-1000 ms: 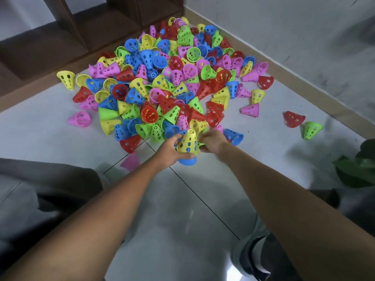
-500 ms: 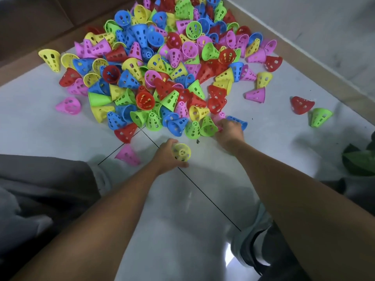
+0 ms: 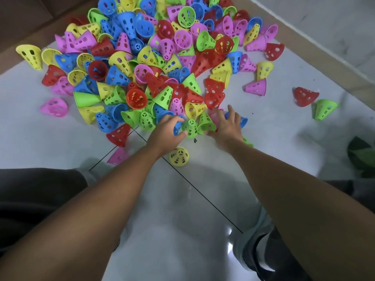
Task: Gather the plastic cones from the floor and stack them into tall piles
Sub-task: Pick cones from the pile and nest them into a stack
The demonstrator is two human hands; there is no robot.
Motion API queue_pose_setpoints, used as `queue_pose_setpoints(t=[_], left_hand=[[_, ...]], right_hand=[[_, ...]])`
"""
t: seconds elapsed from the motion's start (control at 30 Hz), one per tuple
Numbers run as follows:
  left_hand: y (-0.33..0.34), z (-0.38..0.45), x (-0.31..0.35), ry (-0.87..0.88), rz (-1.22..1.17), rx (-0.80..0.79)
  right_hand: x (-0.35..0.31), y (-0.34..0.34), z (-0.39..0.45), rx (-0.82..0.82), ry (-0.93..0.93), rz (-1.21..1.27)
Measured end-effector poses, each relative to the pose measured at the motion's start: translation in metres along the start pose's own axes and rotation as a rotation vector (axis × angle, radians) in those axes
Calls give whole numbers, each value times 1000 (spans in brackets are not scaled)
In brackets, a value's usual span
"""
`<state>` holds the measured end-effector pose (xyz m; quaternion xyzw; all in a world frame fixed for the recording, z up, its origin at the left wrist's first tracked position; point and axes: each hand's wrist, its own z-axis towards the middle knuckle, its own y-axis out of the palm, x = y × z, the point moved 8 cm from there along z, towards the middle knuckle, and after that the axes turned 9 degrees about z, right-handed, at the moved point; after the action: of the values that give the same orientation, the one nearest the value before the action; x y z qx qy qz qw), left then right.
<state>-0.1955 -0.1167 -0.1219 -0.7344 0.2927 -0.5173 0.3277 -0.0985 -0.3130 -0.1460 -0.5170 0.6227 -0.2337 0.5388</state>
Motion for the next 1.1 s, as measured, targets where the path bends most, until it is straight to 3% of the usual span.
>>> queue_pose_setpoints(t=[0.27,0.5,0.73,0.93,1.1], left_hand=[[11,34,17,119,154,-42],[25,44,17,68,287,-118],[15,32,12,-54,338,63],[-48,-5,25,-70,216,308],[-59,-54,19,26,251,309]], right_hand=[[2,23,23,-89,-122,-232],[3,23,28,-75,-141,-261],[2,19,23,-83,-92,-135],[5,-4,-4,15,-39,76],[-2,-10,-41,140,-57,276]])
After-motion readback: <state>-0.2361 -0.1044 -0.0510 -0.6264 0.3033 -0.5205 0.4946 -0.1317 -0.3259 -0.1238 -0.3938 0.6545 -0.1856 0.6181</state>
